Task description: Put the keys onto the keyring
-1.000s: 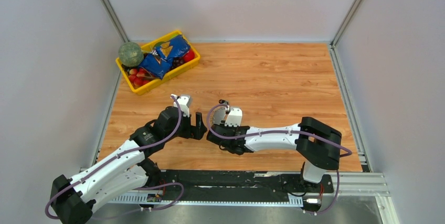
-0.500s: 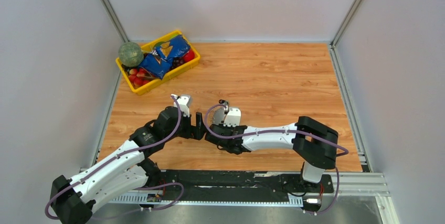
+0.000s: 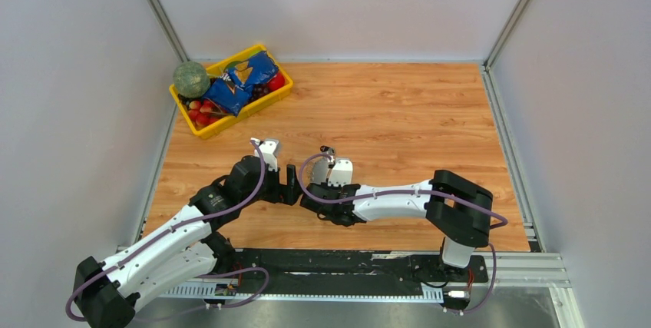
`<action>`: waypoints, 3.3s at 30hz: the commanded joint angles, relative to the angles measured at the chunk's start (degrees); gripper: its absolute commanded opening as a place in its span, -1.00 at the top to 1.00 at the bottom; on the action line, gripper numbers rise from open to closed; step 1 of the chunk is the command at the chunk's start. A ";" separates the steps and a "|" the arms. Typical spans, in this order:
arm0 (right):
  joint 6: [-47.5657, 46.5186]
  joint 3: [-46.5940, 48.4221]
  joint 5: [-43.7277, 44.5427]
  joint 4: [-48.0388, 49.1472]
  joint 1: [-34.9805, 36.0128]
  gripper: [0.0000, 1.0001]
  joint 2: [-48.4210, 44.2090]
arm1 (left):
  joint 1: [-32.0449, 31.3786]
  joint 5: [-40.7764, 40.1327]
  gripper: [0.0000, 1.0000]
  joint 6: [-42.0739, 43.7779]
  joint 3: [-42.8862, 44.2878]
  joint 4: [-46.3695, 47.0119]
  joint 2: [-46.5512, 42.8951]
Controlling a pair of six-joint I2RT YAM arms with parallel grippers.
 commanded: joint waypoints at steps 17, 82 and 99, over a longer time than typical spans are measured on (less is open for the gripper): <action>-7.56 -3.80 7.11 1.77 3.79 1.00 -11.93 | -0.30 6.45 -1.00 0.38 0.85 2.72 -2.10; -59.68 8.86 -15.03 16.64 9.60 1.00 -41.74 | -0.24 35.77 -0.78 -4.63 4.51 28.41 -16.44; -60.23 9.61 -21.40 20.70 9.62 1.00 -44.48 | -0.26 38.73 -0.13 -6.74 1.15 40.32 -18.14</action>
